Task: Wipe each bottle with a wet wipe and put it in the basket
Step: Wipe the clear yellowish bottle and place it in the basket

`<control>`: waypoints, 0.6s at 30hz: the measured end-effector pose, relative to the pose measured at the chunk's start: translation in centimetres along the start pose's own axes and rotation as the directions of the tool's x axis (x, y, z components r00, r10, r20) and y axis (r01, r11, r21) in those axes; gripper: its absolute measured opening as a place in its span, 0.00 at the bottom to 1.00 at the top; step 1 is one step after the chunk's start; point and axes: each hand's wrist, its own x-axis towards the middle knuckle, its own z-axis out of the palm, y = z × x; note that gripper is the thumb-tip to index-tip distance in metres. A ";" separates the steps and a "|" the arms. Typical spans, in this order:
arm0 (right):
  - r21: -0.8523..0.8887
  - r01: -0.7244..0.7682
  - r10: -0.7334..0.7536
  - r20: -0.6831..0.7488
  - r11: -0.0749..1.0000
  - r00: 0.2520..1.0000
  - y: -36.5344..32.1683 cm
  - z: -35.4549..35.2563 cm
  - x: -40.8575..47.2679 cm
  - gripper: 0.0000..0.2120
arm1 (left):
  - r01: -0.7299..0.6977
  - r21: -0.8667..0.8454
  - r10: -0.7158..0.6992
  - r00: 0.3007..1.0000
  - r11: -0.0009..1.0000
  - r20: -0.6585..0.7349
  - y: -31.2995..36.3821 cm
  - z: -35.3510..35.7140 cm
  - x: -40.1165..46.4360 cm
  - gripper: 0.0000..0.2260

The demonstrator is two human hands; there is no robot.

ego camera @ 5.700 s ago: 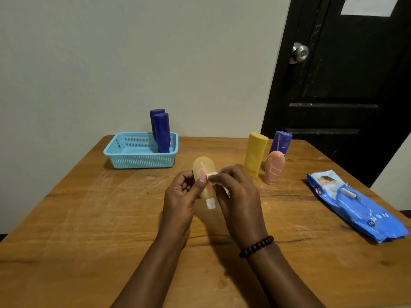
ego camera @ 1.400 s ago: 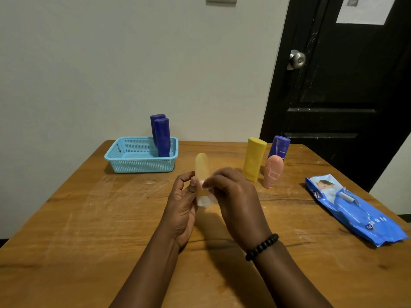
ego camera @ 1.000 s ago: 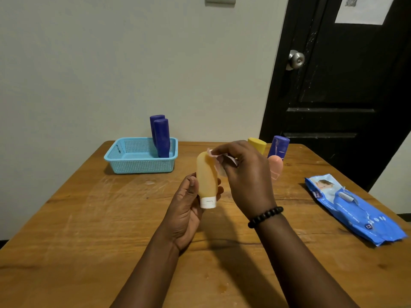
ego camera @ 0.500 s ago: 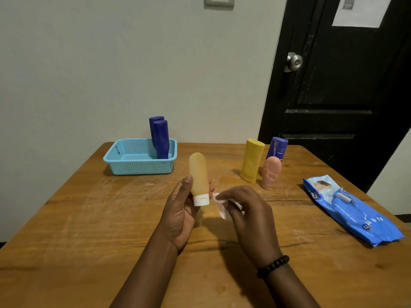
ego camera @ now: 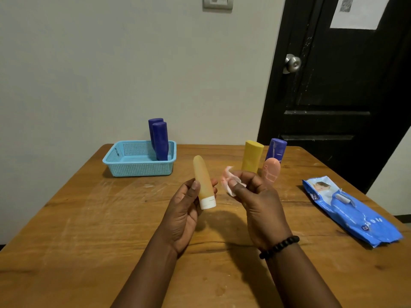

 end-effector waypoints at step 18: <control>-0.213 0.184 -0.167 0.096 0.960 0.981 1.5 0.8 0.4 0.10 | -0.037 0.187 0.048 0.998 0.982 -0.051 -0.8 -1.0 0.8 0.22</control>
